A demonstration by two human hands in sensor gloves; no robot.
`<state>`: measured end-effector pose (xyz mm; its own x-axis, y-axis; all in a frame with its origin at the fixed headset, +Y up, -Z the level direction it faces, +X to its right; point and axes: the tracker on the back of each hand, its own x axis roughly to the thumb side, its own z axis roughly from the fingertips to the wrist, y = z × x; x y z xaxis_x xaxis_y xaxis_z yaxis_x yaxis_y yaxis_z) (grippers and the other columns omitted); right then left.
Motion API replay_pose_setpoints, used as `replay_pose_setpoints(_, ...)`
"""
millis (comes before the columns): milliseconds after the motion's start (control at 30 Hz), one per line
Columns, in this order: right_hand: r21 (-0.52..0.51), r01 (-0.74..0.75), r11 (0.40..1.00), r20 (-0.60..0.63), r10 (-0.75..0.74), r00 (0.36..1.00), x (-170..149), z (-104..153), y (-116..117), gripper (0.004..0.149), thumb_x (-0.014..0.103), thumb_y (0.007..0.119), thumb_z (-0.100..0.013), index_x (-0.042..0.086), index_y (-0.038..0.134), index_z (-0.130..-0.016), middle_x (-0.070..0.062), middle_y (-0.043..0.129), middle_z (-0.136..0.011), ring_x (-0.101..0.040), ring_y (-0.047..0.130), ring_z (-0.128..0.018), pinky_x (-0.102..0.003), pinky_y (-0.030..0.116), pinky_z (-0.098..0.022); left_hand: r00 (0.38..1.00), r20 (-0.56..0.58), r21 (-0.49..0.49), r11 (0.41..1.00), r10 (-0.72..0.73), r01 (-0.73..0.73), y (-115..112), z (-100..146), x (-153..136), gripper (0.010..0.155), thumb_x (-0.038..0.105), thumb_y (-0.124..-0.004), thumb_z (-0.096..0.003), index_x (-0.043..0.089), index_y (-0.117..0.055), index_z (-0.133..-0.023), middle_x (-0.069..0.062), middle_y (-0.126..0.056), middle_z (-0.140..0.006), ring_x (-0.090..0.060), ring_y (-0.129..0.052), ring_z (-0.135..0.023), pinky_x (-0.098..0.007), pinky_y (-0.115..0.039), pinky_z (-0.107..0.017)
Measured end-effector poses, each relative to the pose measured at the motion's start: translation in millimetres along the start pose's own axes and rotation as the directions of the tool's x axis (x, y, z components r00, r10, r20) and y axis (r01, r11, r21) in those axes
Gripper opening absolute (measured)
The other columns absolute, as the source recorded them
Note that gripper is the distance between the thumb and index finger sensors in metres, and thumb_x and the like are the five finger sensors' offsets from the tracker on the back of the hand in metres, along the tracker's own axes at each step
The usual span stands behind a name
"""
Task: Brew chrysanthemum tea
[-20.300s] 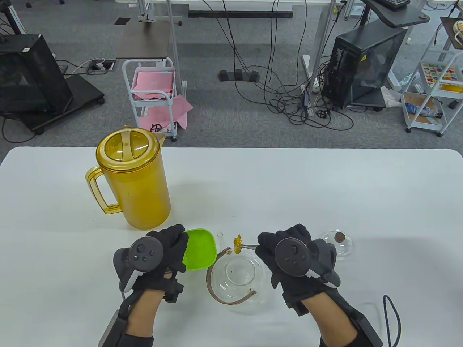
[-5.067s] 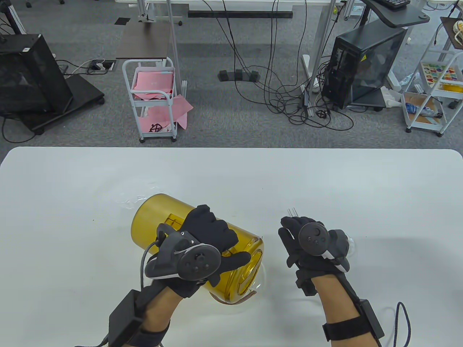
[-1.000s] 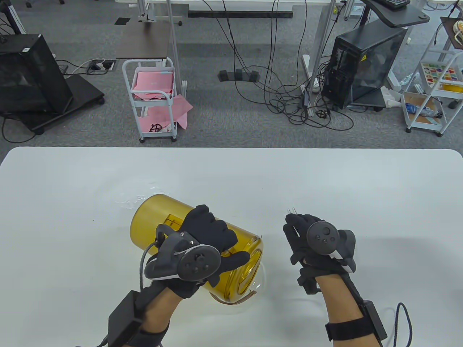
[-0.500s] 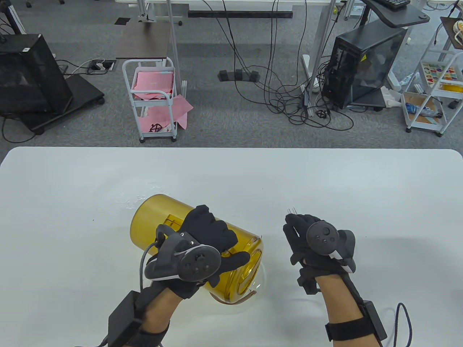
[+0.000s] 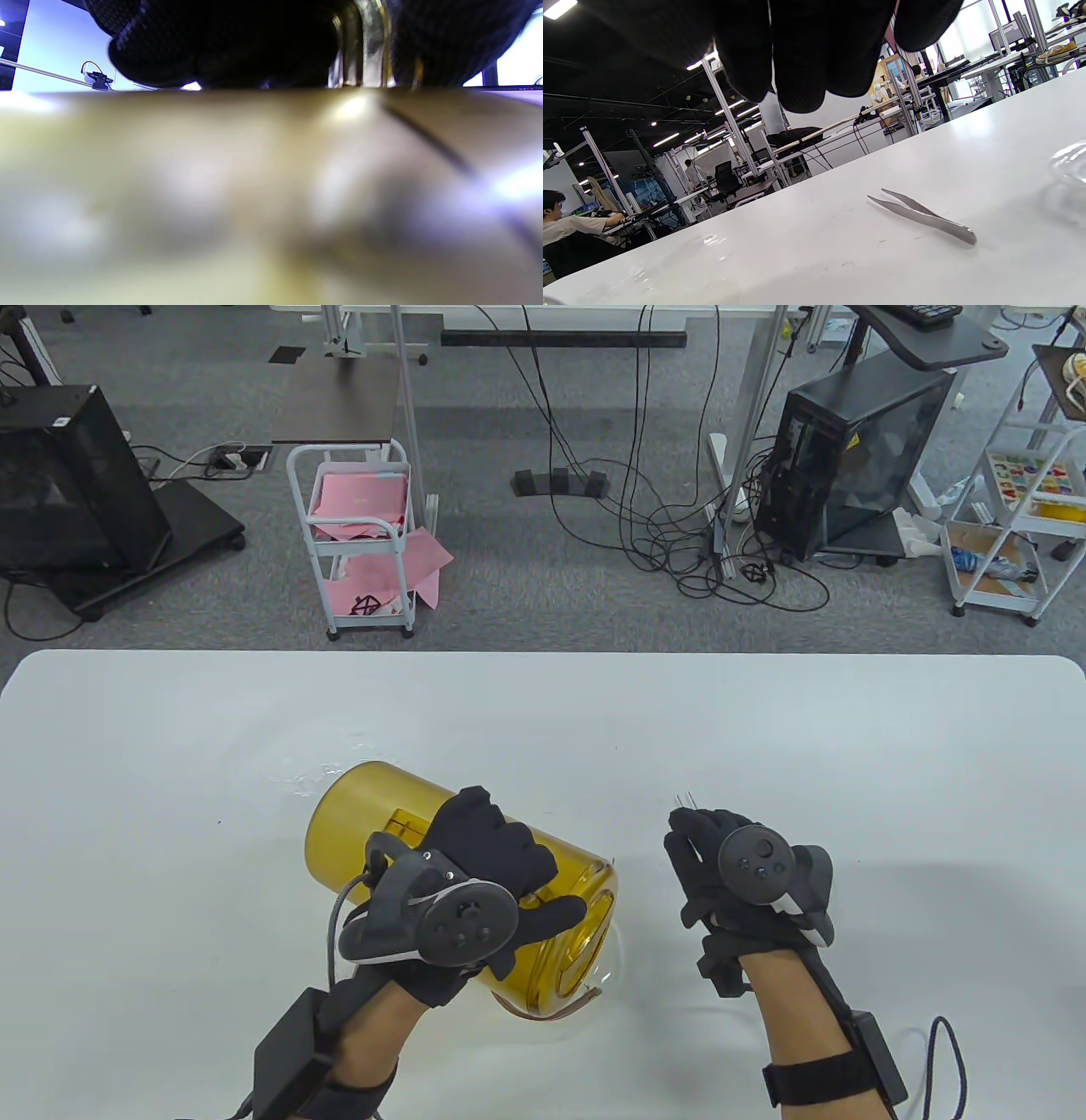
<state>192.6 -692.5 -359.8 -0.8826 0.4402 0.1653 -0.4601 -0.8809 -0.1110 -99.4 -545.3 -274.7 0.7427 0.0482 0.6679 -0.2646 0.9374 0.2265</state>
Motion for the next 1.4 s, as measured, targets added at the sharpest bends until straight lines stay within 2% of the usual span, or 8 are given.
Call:
replay_pose_setpoints(1167,0.038,-0.016,0.999,0.026,0.015,1.000,3.5,1.7,8.4,0.051,0.052,0.068,-0.058,0.027,0.078,-0.101,-0.005,0.079,-0.102,-0.039,0.076,-0.100,-0.067,0.054,-0.071,1.000,-0.021,0.000,1.000,0.013,-0.013,0.1,-0.3,-5.4,0.050,0.070,-0.087,-0.0477,0.023,-0.097,-0.060,-0.005,-0.102,-0.049,-0.034,-0.093,-0.052,-0.068,-0.055,-0.074)
replay_pose_setpoints(1400,0.035,-0.013,0.999,0.026,0.012,1.000,3.1,1.8,7.6,0.051,0.052,0.068,-0.058,0.027,0.077,-0.101,-0.005,0.079,-0.102,-0.039,0.076,-0.100,-0.067,0.054,-0.071,0.996,-0.064,0.022,0.998,0.056,-0.055,3.6,1.9,-24.1,0.051,0.071,-0.085,-0.0476,0.023,-0.097,-0.061,-0.005,-0.102,-0.049,-0.034,-0.094,-0.051,-0.067,-0.055,-0.074)
